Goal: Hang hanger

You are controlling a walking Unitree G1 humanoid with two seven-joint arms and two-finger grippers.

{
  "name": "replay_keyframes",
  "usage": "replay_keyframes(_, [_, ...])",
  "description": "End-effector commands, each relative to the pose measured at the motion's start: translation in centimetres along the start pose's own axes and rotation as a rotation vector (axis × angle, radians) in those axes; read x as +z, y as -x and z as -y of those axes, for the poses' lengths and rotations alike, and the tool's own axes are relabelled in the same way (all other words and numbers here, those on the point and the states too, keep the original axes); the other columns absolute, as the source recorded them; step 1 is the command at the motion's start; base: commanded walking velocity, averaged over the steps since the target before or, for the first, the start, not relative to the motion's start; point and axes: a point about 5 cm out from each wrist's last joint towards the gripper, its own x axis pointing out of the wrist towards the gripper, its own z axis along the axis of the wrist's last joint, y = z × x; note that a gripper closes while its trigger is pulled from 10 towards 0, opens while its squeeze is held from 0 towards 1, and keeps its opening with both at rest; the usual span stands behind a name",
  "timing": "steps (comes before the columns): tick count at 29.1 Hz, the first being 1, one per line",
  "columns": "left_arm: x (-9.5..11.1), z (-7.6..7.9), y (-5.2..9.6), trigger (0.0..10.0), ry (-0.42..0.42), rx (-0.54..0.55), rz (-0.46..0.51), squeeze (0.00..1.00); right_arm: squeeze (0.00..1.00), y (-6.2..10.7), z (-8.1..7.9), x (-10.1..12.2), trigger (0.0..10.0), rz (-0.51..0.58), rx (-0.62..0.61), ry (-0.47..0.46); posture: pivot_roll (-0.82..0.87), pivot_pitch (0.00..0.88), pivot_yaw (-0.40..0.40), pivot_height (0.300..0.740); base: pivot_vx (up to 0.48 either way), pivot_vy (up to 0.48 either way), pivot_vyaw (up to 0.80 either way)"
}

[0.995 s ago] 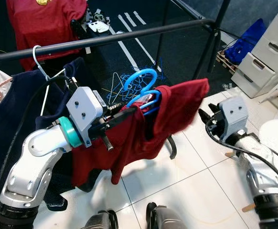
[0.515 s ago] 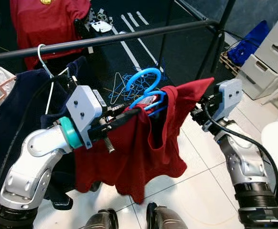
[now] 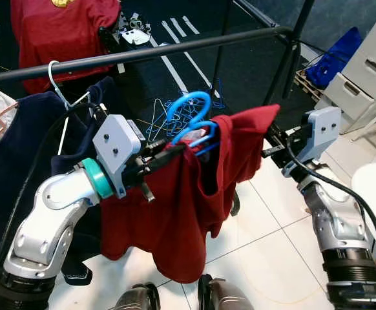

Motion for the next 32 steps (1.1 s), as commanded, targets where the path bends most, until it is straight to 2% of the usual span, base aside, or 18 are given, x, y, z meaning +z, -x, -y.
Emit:
replay_keyframes(1, [-0.3,-0.2,-0.2,10.0,-0.037,0.028,-0.008,0.00,0.00,0.5,0.6,0.8,0.0,0.016,-0.018,0.018,-0.12,0.080,0.018,0.740,0.000,0.000,0.00])
replay_keyframes(5, [-0.6,-0.7,-0.3,10.0,-0.053,0.066,-0.017,0.00,0.00,0.7,0.8,1.6,0.0,0.029,-0.015,0.036,-0.12,0.081,0.018,0.740,0.000,0.000,0.00])
replay_keyframes(7, [-0.9,-1.2,-0.2,10.0,-0.069,0.100,-0.026,0.00,0.00,1.2,1.5,2.7,0.0,0.034,-0.009,0.080,-0.12,0.081,0.019,0.740,0.000,0.000,0.00])
replay_keyframes(12, [-1.0,-1.3,0.0,10.0,-0.069,0.101,-0.028,0.00,0.00,1.5,2.2,3.2,0.0,0.033,-0.019,0.105,-0.12,0.081,0.019,0.740,0.000,0.000,0.00])
replay_keyframes(15, [-0.2,-1.0,0.3,10.0,0.005,0.059,0.007,0.00,0.00,1.7,4.0,2.9,0.0,-0.031,-0.034,0.167,-0.12,0.077,0.018,0.740,0.000,0.000,0.00])
replay_keyframes(16, [0.1,-0.8,0.4,10.0,0.022,0.041,0.021,0.00,0.00,1.6,4.4,2.7,9.1,-0.052,-0.050,0.183,-0.12,0.076,0.017,0.740,0.000,0.000,0.00])
replay_keyframes(19, [0.3,-0.7,0.4,10.0,0.032,0.025,0.033,0.00,0.00,1.5,4.7,2.4,9.1,-0.068,-0.069,0.196,-0.12,0.076,0.017,0.740,0.000,0.000,0.00])
replay_keyframes(20, [0.4,-0.5,0.5,10.0,0.028,0.004,0.035,0.00,0.00,1.3,4.6,2.6,10.0,-0.065,-0.068,0.214,-0.12,0.075,0.019,0.740,0.000,0.000,0.00])
replay_keyframes(21, [0.4,-0.4,0.5,10.0,0.024,-0.010,0.036,0.00,0.00,1.2,4.6,2.8,10.0,-0.061,-0.066,0.226,-0.12,0.075,0.019,0.740,0.000,0.000,0.00])
replay_keyframes(23, [0.5,0.0,0.6,10.0,0.009,-0.062,0.035,0.00,0.00,0.8,3.4,3.3,10.0,-0.061,0.023,0.326,-0.11,0.077,0.021,0.740,0.000,0.000,0.00])
replay_keyframes(24, [0.5,0.0,0.6,10.0,0.009,-0.062,0.035,0.00,0.00,0.8,3.4,3.3,10.0,-0.061,0.023,0.326,-0.11,0.077,0.021,0.740,0.000,0.000,0.00])
replay_keyframes(25, [0.5,0.2,0.6,10.0,-0.004,-0.085,0.033,0.00,0.00,0.6,2.4,3.5,10.0,-0.071,0.112,0.394,-0.12,0.075,0.027,0.740,0.000,0.000,0.00])
replay_keyframes(26, [0.6,0.5,0.4,10.0,-0.033,-0.124,0.032,0.00,0.00,0.6,0.6,3.5,10.0,-0.112,0.301,0.514,-0.12,0.075,0.025,0.740,0.000,0.000,0.00])
replay_keyframes(27, [0.6,0.5,0.4,10.0,-0.033,-0.124,0.032,0.00,0.00,0.6,0.6,3.5,10.0,-0.112,0.301,0.514,-0.12,0.075,0.025,0.740,0.000,0.000,0.00])
replay_keyframes(29, [0.4,0.8,0.2,10.0,-0.066,-0.155,0.024,0.00,0.00,0.8,-0.5,3.8,10.0,-0.141,0.442,0.578,-0.13,0.076,0.024,0.740,0.000,0.000,0.00])
replay_keyframes(32, [0.1,0.9,0.1,10.0,-0.080,-0.167,0.015,0.00,0.00,0.8,-0.8,4.2,10.0,-0.144,0.497,0.599,-0.13,0.075,0.022,0.740,0.000,0.000,0.00])
